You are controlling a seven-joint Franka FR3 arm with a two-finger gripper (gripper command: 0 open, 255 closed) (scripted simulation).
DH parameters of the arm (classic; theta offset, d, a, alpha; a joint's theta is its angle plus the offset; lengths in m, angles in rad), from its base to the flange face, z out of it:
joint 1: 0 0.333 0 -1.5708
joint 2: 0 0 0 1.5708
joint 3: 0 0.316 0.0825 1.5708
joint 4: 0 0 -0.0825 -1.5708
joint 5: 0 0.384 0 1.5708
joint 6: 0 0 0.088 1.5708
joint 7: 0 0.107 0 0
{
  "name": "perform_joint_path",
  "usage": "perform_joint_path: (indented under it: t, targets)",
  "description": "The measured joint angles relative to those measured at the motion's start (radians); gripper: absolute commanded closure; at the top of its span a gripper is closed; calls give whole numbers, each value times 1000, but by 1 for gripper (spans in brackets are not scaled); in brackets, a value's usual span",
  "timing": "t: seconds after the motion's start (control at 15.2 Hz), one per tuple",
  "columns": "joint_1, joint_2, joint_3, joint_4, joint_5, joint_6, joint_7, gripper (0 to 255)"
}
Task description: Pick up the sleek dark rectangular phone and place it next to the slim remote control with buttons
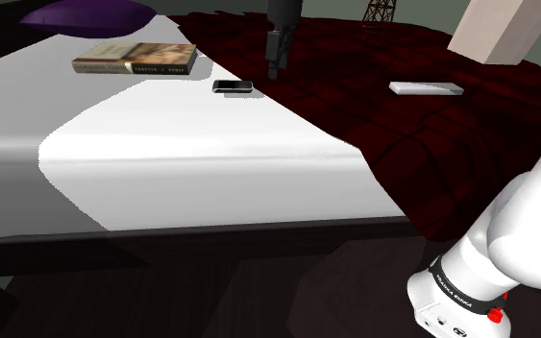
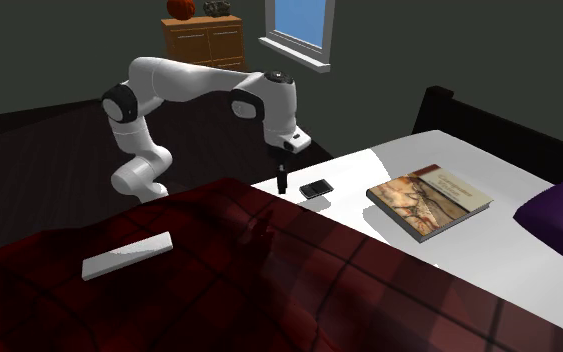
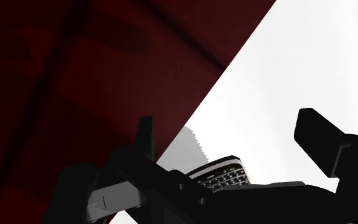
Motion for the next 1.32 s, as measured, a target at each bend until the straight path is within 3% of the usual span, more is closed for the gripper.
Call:
perform_joint_path:
  t: [0.46,0.92,1.32]
  targets:
    - [51,262,39,330,-49,-73,-69,0]
    - [53,275,41,263,-53,6,-74,0]
    - [52,269,41,245,-52,19,-74,0]
